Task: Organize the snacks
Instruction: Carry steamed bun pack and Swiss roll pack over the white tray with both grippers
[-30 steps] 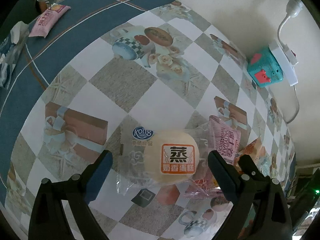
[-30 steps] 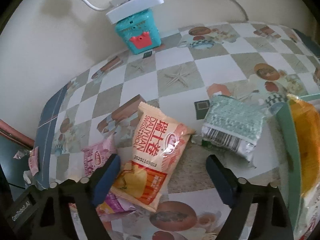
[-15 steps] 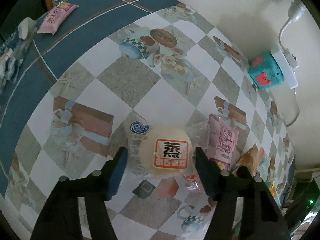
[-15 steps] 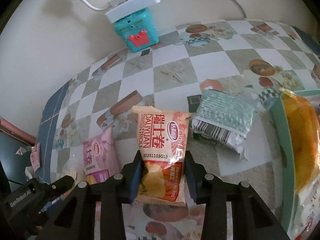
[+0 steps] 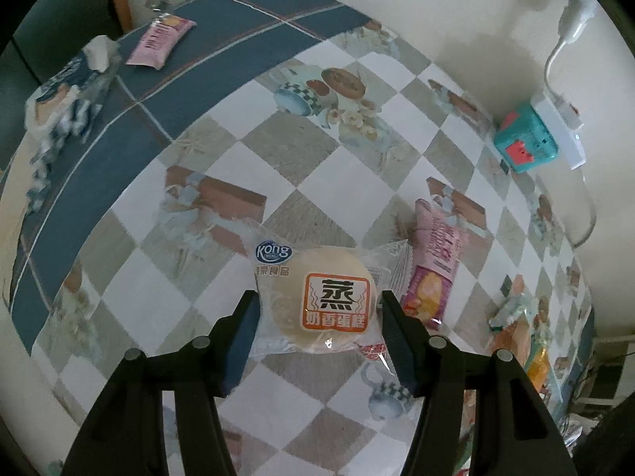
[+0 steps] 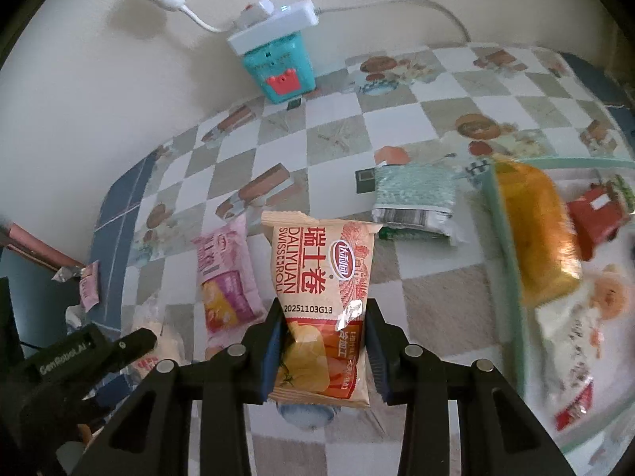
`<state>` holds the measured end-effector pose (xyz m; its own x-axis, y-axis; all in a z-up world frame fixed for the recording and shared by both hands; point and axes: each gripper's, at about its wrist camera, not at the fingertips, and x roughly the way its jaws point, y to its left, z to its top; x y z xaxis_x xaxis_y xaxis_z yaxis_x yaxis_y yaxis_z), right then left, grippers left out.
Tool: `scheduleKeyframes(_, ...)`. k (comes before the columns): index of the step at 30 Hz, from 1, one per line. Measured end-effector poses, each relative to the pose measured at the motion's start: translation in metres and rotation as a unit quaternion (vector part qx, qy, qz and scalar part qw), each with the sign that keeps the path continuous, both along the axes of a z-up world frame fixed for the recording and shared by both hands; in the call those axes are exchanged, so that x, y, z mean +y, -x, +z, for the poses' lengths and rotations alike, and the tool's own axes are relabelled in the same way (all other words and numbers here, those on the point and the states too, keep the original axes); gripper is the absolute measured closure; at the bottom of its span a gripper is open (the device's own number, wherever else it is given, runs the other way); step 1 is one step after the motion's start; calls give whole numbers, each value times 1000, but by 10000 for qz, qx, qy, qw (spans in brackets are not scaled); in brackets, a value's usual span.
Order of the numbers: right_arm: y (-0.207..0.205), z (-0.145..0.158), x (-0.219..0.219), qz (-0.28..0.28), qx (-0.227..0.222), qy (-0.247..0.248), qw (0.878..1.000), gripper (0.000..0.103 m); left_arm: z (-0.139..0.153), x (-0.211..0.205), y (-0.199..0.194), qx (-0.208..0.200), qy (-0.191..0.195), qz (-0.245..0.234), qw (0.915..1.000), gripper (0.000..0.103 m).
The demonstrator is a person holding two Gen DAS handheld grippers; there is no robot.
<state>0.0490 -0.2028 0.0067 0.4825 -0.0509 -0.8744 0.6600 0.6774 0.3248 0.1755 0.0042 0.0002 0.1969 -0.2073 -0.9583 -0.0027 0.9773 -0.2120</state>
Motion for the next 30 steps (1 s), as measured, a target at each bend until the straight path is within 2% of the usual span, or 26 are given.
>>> scheduleKeyframes(10,53,28,-8,-203,-167,-20,9997,63,36,-3,39,-392,-12,-135,9991,41)
scheduleKeyframes(14,68,42,-9,-250,-283,29,9993,63,43,-3,55,-526,-60,-231,9983,41)
scheduleKeyframes(18,85,56,-10,-313,-395,87,9987,63,50,-1,64,-572,52,-285,9979,41)
scheduleKeyframes(30,115,71,-25,-506,-444,144,9976,63,76,-4,82,-936,115,-274,9952,41)
